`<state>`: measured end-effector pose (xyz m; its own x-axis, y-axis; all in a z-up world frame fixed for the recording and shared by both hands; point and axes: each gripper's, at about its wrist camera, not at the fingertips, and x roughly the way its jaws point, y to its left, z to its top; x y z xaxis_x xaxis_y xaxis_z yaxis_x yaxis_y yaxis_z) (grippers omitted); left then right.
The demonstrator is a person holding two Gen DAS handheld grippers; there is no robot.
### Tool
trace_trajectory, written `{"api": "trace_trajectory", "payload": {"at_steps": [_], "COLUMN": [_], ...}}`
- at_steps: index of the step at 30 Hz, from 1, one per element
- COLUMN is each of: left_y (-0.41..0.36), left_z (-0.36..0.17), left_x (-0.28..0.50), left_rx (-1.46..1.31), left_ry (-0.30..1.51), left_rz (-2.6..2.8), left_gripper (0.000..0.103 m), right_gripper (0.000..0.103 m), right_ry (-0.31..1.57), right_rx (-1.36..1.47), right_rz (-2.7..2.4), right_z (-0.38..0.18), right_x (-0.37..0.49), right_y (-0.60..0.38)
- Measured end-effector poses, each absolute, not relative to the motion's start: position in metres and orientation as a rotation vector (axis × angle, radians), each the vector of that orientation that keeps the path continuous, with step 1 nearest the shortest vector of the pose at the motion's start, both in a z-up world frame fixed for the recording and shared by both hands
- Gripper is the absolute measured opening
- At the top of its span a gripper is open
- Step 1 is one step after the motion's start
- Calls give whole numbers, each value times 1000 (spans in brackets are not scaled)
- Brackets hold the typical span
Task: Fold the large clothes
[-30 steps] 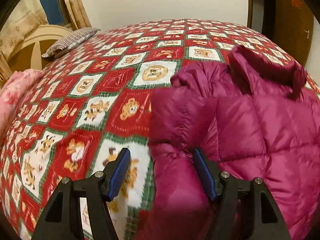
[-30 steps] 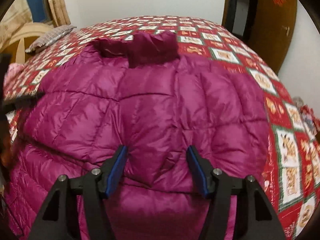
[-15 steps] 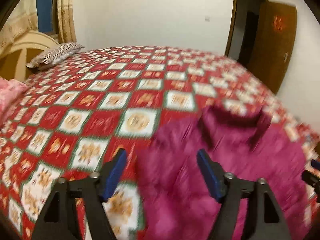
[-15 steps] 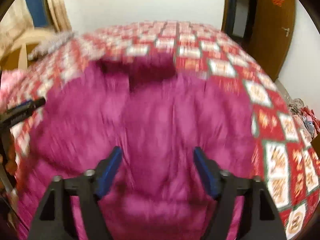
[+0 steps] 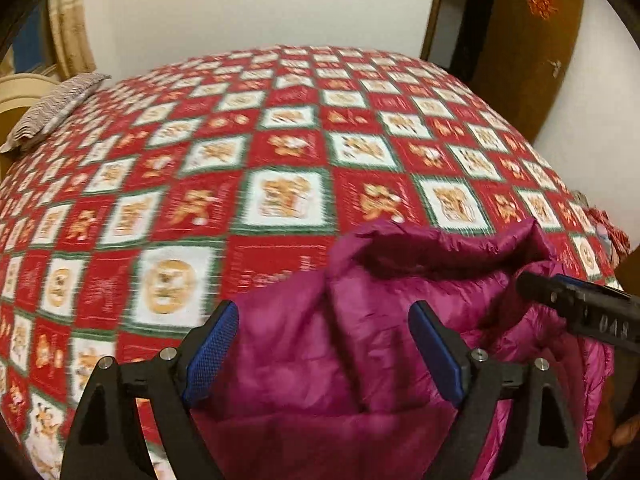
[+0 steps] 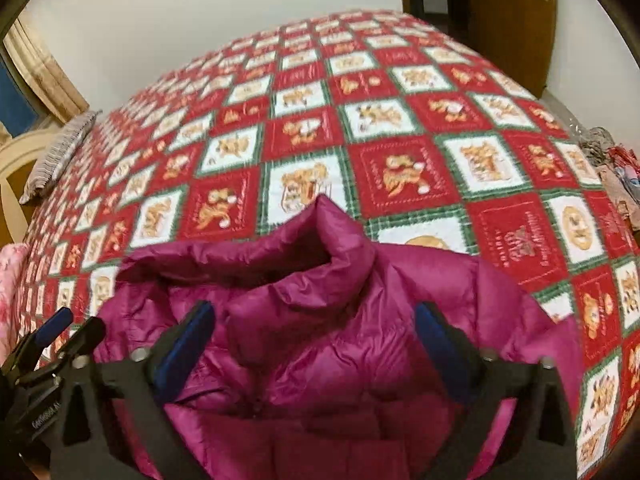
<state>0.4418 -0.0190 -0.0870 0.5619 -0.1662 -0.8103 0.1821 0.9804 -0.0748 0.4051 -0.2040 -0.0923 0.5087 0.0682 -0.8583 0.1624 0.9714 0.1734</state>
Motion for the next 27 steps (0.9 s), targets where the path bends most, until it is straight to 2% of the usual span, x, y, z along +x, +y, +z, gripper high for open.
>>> {"api": "trace_trajectory", "payload": {"at_steps": [1, 2, 4, 6, 8, 10, 17, 20, 21, 22, 24, 26, 27], "left_y": [-24, -30, -38, -44, -47, -49, -28, -6, 2, 7, 17, 17, 14], "left_z": [-91, -95, -101, -101, -94, -84, -54, -58, -62, -66, -79, -92, -99], "left_x": [444, 447, 449, 448, 441, 436, 425, 426, 428, 430, 436, 442, 446], "left_rx": [24, 27, 6, -17, -22, -18, 8, -25, -58, -85, -162, -209, -222], "left_ry": [961, 974, 986, 982, 957, 916, 785, 784, 804, 822, 883, 948, 978], "left_rz": [-206, -207, -227, -244, -247, -251, -163, -106, -101, -102, -104, -111, -118], "left_gripper": [87, 87, 87, 87, 87, 87, 87, 87, 87, 87, 87, 87, 87], "right_gripper": [69, 64, 47, 39, 39, 30, 30, 33, 43, 61, 76, 76, 73], "right_ry": [1041, 1039, 1035, 1046, 1075, 1090, 999, 939, 897, 864, 766, 743, 751], "right_rx": [228, 192, 146, 119, 109, 125, 14, 65, 81, 88, 111, 120, 111], "right_rz": [-42, -32, -39, -70, -106, -121, -148, -139, -142, -155, -178, -152, -121], "right_z": [-92, -92, -91, -97, -115, -134, -135, -117, -107, -98, -76, -66, -64], "right_x": [401, 394, 383, 372, 366, 363, 350, 340, 334, 331, 324, 330, 337], "right_y": [-205, -208, -215, -227, -240, -250, -236, -243, -247, -248, -252, -245, -238]}}
